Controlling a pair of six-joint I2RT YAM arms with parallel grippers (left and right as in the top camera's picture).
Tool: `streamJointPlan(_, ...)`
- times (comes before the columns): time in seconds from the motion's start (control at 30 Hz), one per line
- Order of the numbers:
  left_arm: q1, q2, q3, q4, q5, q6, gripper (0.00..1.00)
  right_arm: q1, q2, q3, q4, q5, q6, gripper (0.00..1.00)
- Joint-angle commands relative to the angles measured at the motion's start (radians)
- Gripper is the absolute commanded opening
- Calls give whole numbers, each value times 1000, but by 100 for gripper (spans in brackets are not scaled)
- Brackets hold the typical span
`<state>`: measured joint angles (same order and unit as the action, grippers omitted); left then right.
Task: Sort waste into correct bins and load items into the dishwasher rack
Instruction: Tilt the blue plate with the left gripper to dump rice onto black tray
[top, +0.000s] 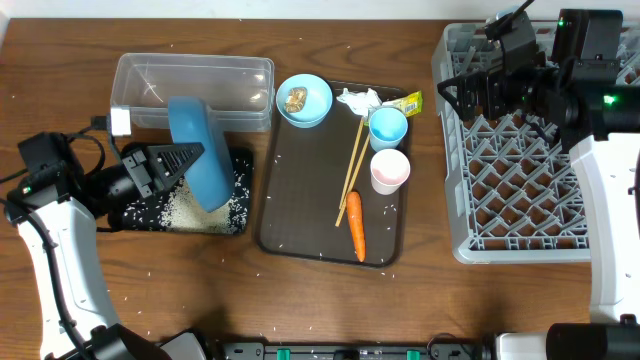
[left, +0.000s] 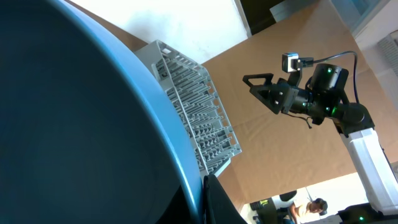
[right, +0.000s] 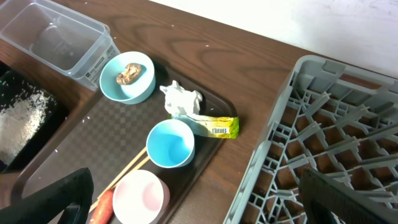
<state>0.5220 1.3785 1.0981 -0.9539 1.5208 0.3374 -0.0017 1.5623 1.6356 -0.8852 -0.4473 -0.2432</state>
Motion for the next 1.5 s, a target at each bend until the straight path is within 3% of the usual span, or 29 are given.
streamJointPlan(0.0, 5, -6, 2, 2, 52, 17, 6, -6, -8, 16, -1, 2, -5, 99)
streamJointPlan(0.5, 3, -6, 2, -3, 3, -48, 6, -6, -8, 16, 3, 2, -5, 99)
streamJointPlan(0.67, -67, -10, 25, -2, -27, -47, 6, -6, -8, 16, 9, 2, -5, 99)
streamJointPlan(0.8, -210, -18, 77, 10, -192, -88, 6, -6, -8, 16, 10, 2, -5, 99)
streamJointPlan(0.97, -491, -26, 118, 68, -543, -175, 6, -6, -8, 16, 7, 2, -5, 99)
streamJointPlan(1.23, -925, 11, 117, 143, -1053, -182, 6, -6, -8, 13, 2, 2, -5, 99)
streamJointPlan(1.47, -1114, 135, 117, 229, -1163, -194, 6, -6, -8, 4, -5, 2, -5, 99)
